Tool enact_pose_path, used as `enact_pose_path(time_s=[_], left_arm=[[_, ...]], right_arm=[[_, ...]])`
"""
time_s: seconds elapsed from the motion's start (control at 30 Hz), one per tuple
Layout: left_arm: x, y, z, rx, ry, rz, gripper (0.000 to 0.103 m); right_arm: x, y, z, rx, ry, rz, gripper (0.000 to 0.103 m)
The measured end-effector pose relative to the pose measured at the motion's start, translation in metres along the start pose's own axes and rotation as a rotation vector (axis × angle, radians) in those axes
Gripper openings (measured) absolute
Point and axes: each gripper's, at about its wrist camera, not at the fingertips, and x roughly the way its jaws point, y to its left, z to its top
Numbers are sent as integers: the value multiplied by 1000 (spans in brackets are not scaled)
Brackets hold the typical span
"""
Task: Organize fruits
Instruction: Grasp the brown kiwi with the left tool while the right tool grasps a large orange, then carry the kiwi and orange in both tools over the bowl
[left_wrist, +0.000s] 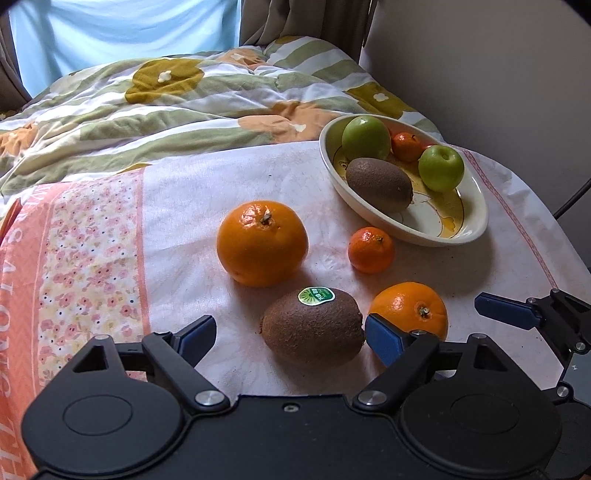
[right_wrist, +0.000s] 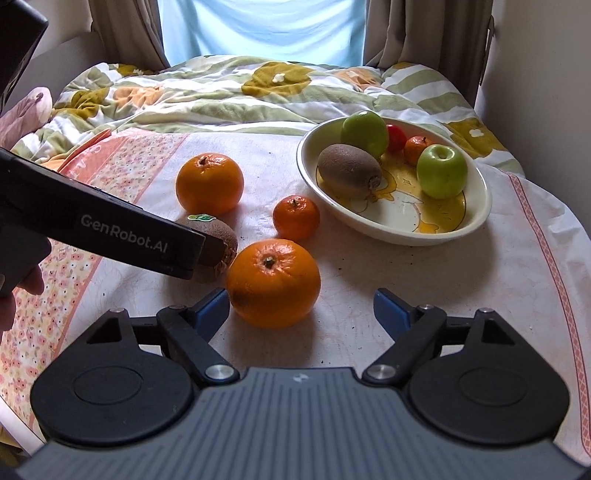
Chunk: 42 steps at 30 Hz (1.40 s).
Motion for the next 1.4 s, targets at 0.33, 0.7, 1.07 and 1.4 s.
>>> enact_pose_path(time_s=[0.33, 0.7, 1.07, 1.4], left_arm=[[4, -5, 3, -4, 15, -43, 74], [2, -5, 3, 12, 25, -52, 67], [-10, 10, -8, -18, 21, -40, 66], [-20, 19, -13, -36, 7, -37, 66]], right_arm=[[9, 2, 1, -37, 13, 37, 90], [14, 7, 6, -57, 20, 61, 81], [20, 10, 7, -65, 28, 65, 76], [19, 10, 6, -43, 29, 63, 75]])
